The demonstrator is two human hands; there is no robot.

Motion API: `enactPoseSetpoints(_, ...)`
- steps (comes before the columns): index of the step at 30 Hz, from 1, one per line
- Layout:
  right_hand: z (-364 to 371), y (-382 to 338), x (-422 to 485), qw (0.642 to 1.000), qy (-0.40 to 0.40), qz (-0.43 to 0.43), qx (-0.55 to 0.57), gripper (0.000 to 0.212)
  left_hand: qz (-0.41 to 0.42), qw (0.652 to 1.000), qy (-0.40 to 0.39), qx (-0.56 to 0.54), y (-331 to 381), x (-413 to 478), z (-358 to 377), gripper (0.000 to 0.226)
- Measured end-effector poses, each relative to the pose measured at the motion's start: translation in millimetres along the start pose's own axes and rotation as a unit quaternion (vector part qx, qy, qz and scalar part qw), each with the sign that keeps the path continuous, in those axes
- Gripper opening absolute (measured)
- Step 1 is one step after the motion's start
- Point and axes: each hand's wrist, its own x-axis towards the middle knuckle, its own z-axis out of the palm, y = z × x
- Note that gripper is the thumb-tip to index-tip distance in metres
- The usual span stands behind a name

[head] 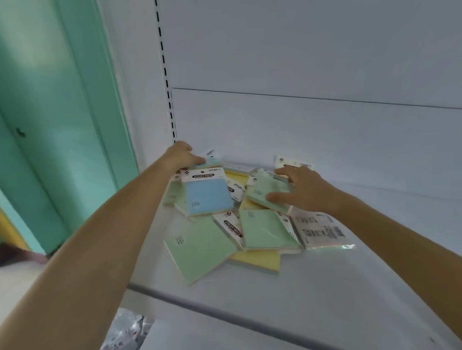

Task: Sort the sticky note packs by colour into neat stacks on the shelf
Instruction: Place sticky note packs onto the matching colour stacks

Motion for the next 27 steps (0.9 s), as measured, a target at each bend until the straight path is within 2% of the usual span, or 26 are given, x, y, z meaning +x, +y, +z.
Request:
enactPoseSetpoints(5,-1.4,-8.0,-12.3,0.992,0.032,0.112,-0.054,0.089,0.014,0.991,-0.056,-0.121,-10.3,-1.8,-7.8,0.073)
enactPoseSetpoints(7,-2.5,-10.6,-16.3,0.989,0.022,0.137,-0.049,0.086,0.03,0.986,-0.068,-0.152,-12.1,-4.7,-10.3,0.072)
enactPoseSetpoints(10,1.6,-17.1,-22.9,0.991,0.013,0.135,0.017,0.07,0.062,0.972,-0.08,-0.211,-10.5,-8.7,-14.2,0.07)
enactPoseSetpoints(14,5.2,-20.7,-29.3,0.984,0.106,0.112,0.092,0.056,0.123,0.966,-0.089,-0.207,-1.8,-14.2,-18.3,0.058)
enactPoseSetpoints(17,5.3,-18.3,-36.0,0.958,0.17,0.089,0.215,0.047,0.173,0.955,-0.033,-0.237,8.2,-17.8,-20.3,0.05)
enactPoseSetpoints(19,3.9,-13.3,-43.1,0.932,0.191,0.096,0.293,0.048,0.201,0.936,-0.013,-0.288,19.7,-24.3,-18.9,0.048)
enactPoseSetpoints(22,-1.0,0.2,-56.8,0.898,0.23,0.103,0.361,0.051,0.213,0.908,-0.059,-0.355,41.7,-39.2,-8.7,0.047)
enactPoseSetpoints(27,-17.2,38.6,-97.6,0.861,0.294,0.121,0.398,0.048,0.226,0.888,-0.153,-0.37,84.1,-74.4,38.0,0.048)
